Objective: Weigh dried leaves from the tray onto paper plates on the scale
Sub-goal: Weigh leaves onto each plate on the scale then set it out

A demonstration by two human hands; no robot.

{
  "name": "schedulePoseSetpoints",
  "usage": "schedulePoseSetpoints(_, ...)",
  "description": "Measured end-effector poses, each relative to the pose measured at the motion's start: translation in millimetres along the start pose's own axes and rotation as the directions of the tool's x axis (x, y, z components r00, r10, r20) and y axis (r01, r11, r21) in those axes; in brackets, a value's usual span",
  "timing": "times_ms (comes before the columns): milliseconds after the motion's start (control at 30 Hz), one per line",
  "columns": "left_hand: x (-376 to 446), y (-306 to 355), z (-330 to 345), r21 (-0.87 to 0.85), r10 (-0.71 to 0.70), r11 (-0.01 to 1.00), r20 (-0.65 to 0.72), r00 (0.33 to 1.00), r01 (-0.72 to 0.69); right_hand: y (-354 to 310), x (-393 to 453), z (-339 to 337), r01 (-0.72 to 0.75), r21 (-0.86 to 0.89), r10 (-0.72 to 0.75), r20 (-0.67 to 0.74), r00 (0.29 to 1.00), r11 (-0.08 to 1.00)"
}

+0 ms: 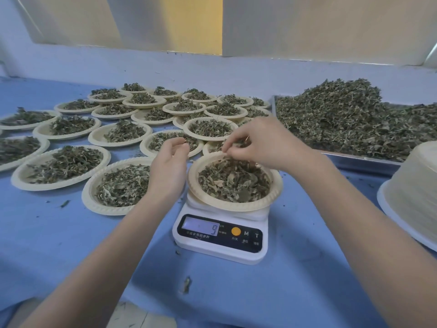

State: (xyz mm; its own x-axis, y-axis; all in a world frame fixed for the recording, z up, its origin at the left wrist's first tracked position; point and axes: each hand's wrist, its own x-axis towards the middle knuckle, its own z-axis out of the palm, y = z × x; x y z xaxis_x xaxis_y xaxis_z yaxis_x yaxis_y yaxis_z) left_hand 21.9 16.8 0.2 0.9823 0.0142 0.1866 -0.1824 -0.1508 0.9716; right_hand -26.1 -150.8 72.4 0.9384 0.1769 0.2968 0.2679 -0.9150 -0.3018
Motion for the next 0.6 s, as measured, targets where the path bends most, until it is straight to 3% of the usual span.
schedulePoseSetpoints(167, 2, 4, 2, -0.006, 0.017, 1.000, 0.012, 1.000, -0.017, 20, -4, -15, -0.057, 0.248, 0.105, -0.183, 0.977, 0.967)
schedulePoseSetpoints(300, 4, 10, 9, 0.042, 0.071, 0.996, 0.073, 0.995, -0.074, 35, -4, -16, -0.080, 0.419, 0.196, -0.241, 0.951, 0.904)
schedulePoseSetpoints(467, 10, 27, 24, 0.191, 0.205, 0.951, 0.204, 0.957, -0.244, 51, 0, -9, -0.048, 0.481, 0.239, -0.344, 0.908, 0.875)
schedulePoseSetpoints(600, 20, 43, 41, 0.267, 0.233, 0.905, 0.342, 0.910, -0.332, 71, 3, -13, -0.088, 0.431, 0.311, -0.482, 0.819, 0.898)
